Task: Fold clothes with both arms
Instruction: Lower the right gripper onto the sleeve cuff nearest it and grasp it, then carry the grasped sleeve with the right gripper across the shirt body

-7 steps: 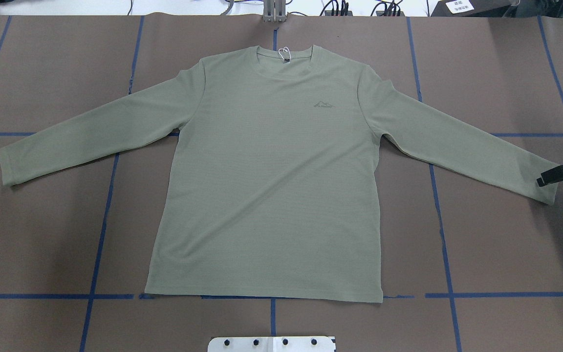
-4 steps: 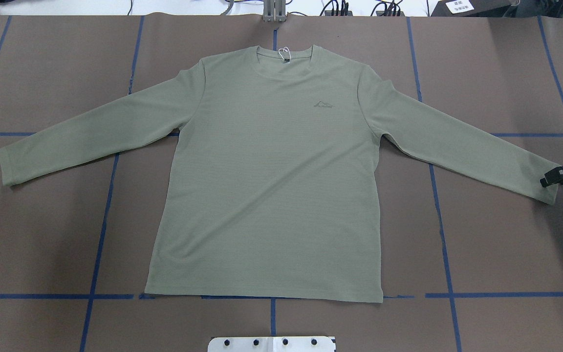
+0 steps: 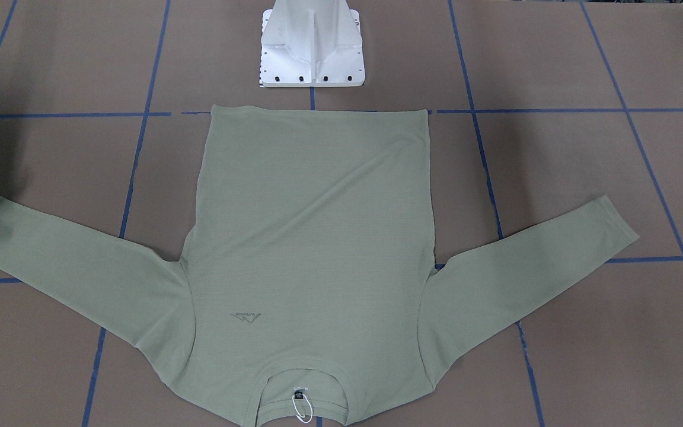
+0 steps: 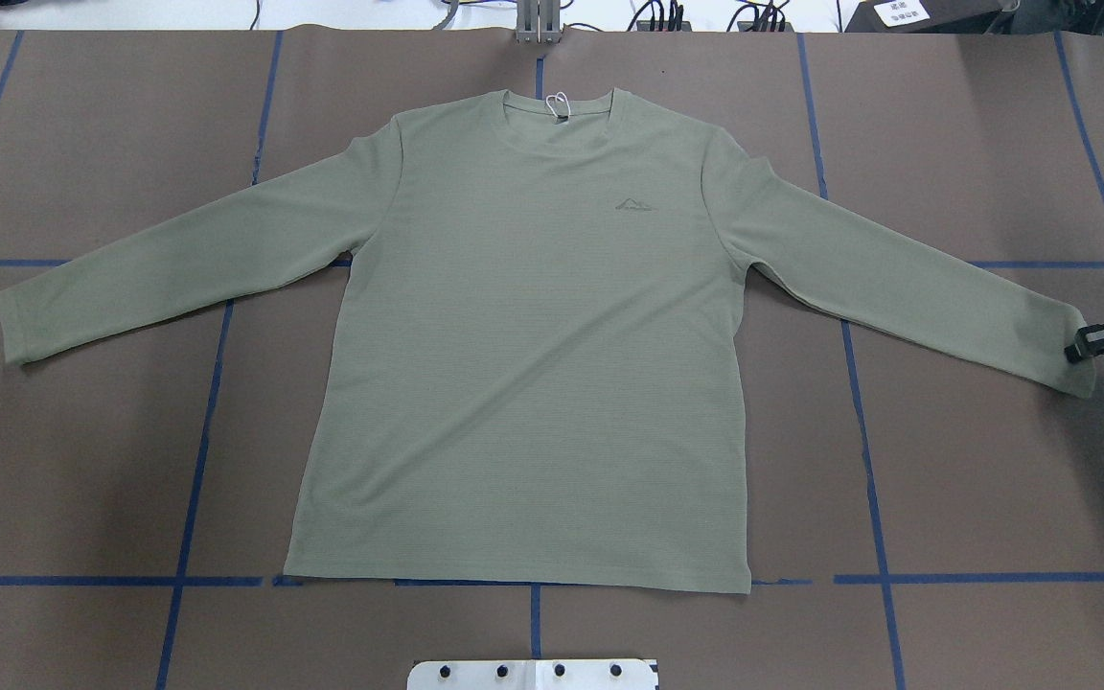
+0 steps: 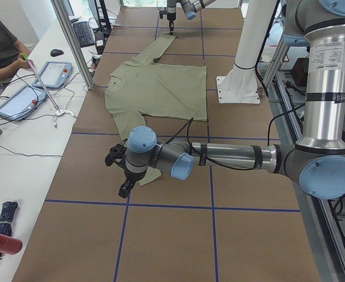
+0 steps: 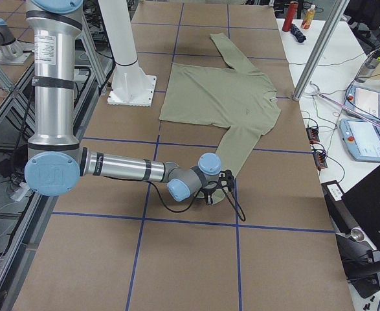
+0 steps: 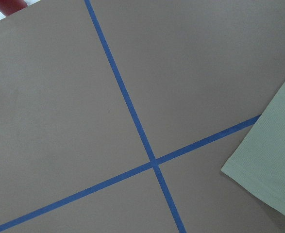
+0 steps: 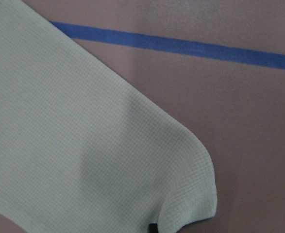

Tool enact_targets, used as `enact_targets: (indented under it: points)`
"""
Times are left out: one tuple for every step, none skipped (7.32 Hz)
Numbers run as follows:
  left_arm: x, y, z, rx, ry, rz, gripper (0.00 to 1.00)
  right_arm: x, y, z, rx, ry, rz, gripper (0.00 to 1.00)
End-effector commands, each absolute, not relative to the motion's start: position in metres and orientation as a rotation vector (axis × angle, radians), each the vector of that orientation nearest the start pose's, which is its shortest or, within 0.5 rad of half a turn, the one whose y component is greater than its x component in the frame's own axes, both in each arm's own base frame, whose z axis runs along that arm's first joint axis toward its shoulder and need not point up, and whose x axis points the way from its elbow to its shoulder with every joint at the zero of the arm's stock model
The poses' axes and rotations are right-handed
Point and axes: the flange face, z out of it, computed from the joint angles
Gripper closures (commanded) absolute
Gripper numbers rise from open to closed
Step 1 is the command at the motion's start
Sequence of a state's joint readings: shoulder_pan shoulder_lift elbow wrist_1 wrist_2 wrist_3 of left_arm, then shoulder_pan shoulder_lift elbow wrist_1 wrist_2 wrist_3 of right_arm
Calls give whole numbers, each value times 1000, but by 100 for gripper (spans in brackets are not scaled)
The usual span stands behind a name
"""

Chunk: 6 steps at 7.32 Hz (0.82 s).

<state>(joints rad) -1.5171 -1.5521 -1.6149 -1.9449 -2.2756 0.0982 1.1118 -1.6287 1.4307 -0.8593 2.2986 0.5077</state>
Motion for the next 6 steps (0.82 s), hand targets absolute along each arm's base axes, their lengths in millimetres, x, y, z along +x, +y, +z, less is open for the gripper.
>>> enact_targets:
  points:
    - [-41,-509,609,399,689,284,0,-147,-471,633,148,-949,-165,100]
    - [-41,-509,609,399,689,284,0,-151,-480,600,174,-1007,-192,100]
    - [-41,-509,608,400,689,285,0,-164,-516,554,170,-1043,-177,100]
    - [-41,-509,608,401,689,286,0,-181,-555,502,157,-1047,-172,100]
    - [-41,-509,608,400,689,285,0,-204,-596,432,132,-1037,-166,100]
    - [-41,-509,608,401,689,286,0,-239,-625,351,103,-1026,-178,100]
